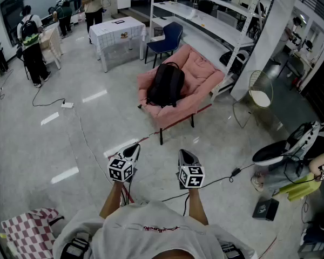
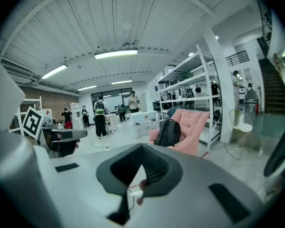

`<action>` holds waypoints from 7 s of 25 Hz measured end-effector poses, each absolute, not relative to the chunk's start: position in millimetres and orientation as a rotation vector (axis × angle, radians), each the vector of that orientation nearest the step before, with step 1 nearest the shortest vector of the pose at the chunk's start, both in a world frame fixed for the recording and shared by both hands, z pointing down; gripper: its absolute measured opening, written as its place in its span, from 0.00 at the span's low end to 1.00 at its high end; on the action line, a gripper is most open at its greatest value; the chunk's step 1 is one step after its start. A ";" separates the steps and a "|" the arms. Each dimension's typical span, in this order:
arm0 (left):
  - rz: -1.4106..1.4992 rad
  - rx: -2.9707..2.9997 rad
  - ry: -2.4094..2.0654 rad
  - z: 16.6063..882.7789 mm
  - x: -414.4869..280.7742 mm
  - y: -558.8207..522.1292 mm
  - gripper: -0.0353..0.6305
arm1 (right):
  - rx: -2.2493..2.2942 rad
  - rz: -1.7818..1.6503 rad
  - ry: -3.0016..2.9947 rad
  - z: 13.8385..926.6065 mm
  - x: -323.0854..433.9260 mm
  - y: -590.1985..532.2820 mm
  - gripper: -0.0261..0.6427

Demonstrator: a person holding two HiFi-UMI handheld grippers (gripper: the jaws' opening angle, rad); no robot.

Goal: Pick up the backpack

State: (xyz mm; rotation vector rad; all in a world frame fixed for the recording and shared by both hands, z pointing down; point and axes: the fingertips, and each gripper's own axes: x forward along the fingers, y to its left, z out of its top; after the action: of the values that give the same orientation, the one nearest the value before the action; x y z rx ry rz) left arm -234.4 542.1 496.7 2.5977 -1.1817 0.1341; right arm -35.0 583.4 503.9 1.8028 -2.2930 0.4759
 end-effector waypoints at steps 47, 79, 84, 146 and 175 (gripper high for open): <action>0.137 2.682 -1.132 499.8 -242.0 424.0 0.07 | 1.856 0.371 -2.292 507.3 -47.0 472.2 0.07; 0.133 2.644 -1.216 483.5 -120.9 131.6 0.07 | 1.772 0.384 -2.392 492.7 55.2 151.9 0.07; 0.109 2.624 -1.246 481.6 -114.5 105.0 0.07 | 1.745 0.381 -2.397 492.8 63.3 123.0 0.07; 0.225 2.670 -0.966 543.7 -112.9 -285.5 0.07 | 1.967 0.436 -2.153 525.8 64.5 -218.4 0.07; 0.398 2.512 -1.038 655.9 -32.6 -375.4 0.07 | 1.815 0.650 -2.119 648.0 135.4 -316.5 0.07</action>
State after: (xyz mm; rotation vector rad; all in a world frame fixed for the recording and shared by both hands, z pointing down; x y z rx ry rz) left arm -32.6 -375.4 655.9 2.5116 -1.0381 0.3984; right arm 135.4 -316.5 648.0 1.8146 -2.1188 0.6497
